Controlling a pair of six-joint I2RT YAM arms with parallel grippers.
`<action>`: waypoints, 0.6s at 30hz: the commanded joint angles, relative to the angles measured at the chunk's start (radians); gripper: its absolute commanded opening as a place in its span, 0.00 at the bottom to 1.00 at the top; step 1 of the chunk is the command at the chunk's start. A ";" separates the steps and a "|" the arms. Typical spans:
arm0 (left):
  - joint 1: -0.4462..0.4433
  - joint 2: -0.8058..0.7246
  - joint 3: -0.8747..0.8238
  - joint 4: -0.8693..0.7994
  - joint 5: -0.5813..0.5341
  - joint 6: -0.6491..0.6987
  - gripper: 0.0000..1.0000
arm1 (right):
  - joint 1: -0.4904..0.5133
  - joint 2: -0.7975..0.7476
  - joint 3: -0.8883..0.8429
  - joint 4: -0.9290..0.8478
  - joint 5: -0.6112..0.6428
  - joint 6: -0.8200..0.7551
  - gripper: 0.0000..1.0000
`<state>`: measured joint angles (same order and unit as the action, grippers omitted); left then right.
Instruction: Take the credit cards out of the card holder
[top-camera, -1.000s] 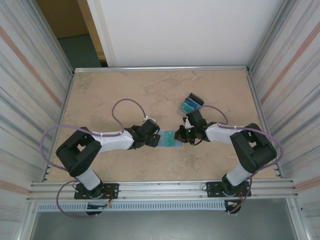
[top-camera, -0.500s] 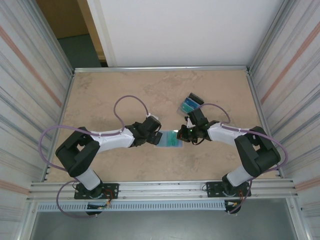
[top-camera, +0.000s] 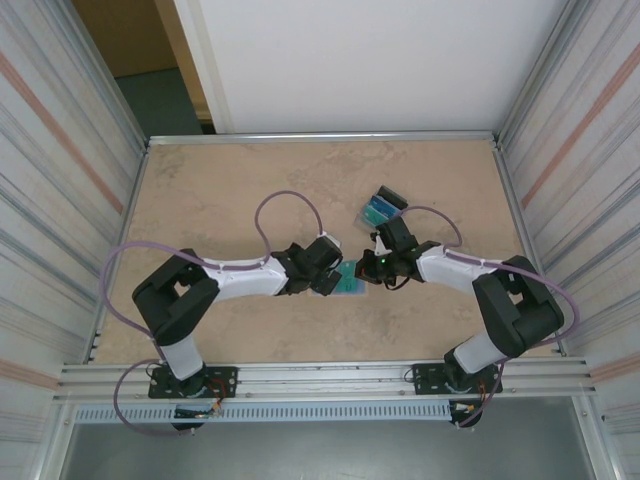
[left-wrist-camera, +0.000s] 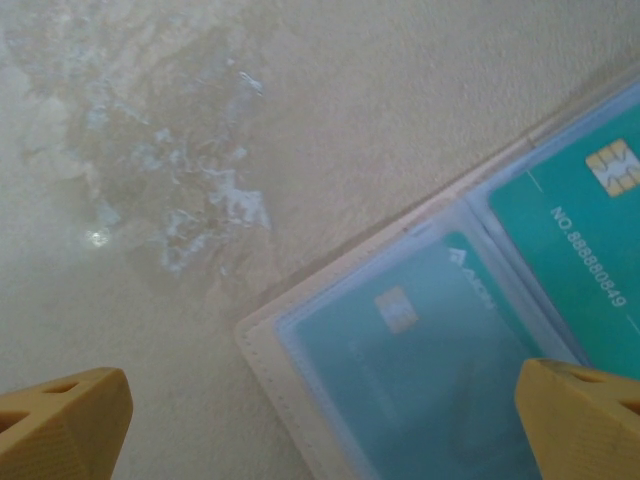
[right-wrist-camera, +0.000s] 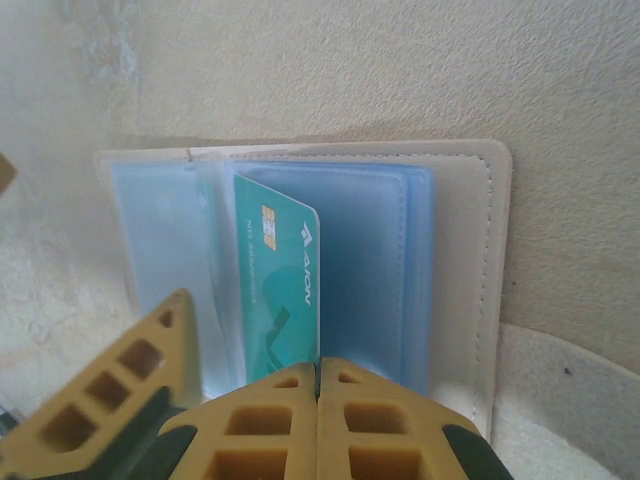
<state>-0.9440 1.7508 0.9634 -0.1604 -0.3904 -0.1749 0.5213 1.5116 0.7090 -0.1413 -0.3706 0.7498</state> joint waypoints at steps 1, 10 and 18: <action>-0.013 0.018 0.035 -0.022 -0.016 0.029 0.99 | -0.008 -0.035 0.013 -0.040 0.018 -0.015 0.00; -0.014 0.039 0.020 -0.008 0.022 -0.012 0.99 | -0.008 -0.050 -0.025 0.076 -0.067 0.041 0.06; -0.014 0.039 0.012 0.001 0.039 -0.025 0.99 | 0.001 -0.014 -0.042 0.165 -0.118 0.078 0.14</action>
<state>-0.9512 1.7714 0.9730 -0.1593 -0.3698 -0.1871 0.5213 1.4879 0.6765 -0.0246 -0.4519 0.8017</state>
